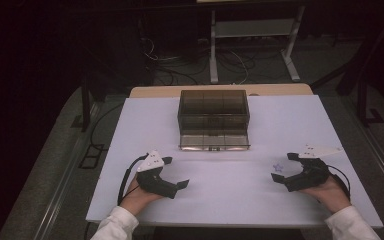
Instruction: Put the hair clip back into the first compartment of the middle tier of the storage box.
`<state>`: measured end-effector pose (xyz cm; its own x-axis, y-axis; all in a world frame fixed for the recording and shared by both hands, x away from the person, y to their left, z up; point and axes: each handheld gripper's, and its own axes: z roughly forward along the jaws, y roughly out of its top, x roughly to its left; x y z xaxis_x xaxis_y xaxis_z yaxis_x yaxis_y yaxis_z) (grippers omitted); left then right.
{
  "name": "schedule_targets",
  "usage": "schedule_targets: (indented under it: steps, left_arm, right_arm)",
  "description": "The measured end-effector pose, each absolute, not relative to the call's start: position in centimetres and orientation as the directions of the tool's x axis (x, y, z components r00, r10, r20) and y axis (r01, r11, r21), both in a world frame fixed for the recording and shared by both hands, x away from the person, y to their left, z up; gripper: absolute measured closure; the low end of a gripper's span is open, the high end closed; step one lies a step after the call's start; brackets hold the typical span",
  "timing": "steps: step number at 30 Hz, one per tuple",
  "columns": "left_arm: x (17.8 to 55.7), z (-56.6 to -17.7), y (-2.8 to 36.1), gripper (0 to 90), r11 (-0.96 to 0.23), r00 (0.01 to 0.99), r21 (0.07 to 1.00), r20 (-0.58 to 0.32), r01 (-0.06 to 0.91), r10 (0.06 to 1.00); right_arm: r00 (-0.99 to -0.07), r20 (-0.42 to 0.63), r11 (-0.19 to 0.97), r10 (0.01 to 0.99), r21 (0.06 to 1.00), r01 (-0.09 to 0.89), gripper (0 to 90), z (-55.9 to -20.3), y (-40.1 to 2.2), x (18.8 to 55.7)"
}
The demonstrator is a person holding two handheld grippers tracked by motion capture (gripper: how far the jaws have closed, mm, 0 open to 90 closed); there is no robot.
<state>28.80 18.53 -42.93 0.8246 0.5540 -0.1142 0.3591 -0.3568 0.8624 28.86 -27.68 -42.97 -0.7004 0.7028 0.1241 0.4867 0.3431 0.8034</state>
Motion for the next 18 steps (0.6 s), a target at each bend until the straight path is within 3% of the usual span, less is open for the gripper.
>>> schedule_targets:
  steps: [11,18]
  left_arm:
    - [28.9,-43.0,18.4,0.0,-0.356,0.828,0.863,-0.119,0.359,0.548]
    - [28.9,-43.0,18.3,0.0,-0.36,0.831,0.86,-0.121,0.361,0.543]
  right_arm:
    - [-0.71,0.124,0.381,0.694,0.773,0.507,0.4,-42.6,-27.8,30.9]
    - [-0.717,0.117,0.407,0.687,0.755,0.514,5.6,-43.0,-27.9,31.9]
